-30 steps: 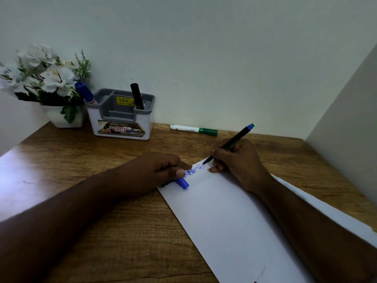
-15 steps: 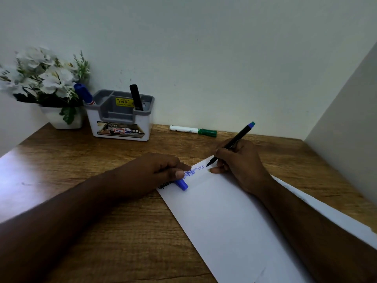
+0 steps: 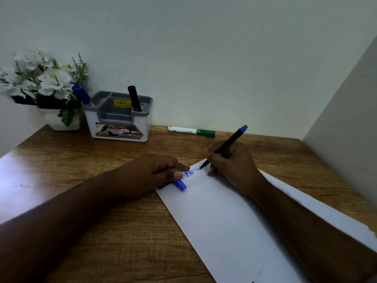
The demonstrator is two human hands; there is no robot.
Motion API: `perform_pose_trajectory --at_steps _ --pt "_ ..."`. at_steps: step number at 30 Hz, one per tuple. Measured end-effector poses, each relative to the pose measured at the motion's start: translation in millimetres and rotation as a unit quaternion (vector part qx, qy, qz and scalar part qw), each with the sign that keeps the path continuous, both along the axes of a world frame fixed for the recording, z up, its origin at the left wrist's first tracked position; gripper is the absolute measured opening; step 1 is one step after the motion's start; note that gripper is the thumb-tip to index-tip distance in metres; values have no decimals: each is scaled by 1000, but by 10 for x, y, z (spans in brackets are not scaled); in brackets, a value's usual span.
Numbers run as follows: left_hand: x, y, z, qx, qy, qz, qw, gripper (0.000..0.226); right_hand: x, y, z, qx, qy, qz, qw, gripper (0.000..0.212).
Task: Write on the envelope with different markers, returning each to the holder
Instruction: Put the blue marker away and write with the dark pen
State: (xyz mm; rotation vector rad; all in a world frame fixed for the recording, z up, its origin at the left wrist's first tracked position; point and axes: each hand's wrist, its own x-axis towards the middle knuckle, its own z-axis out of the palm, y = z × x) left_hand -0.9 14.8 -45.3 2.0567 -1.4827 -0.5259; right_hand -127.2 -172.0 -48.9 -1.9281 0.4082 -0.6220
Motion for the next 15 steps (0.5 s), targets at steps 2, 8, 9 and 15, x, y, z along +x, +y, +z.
perform_pose_trajectory --at_steps 2,8,9,15 --pt "13 -5 -9 4 -4 5 1000 33 20 -33 -7 14 -15 -61 998 20" --pt "21 -4 -16 2 5 -2 1000 28 50 -77 -45 54 -38 -73 995 19" --pt "22 -4 -17 0 4 -4 1000 25 54 -76 -52 51 -39 -65 996 21" --pt "60 -9 -61 -7 -7 0 1000 33 64 -81 -76 39 -37 -39 998 26"
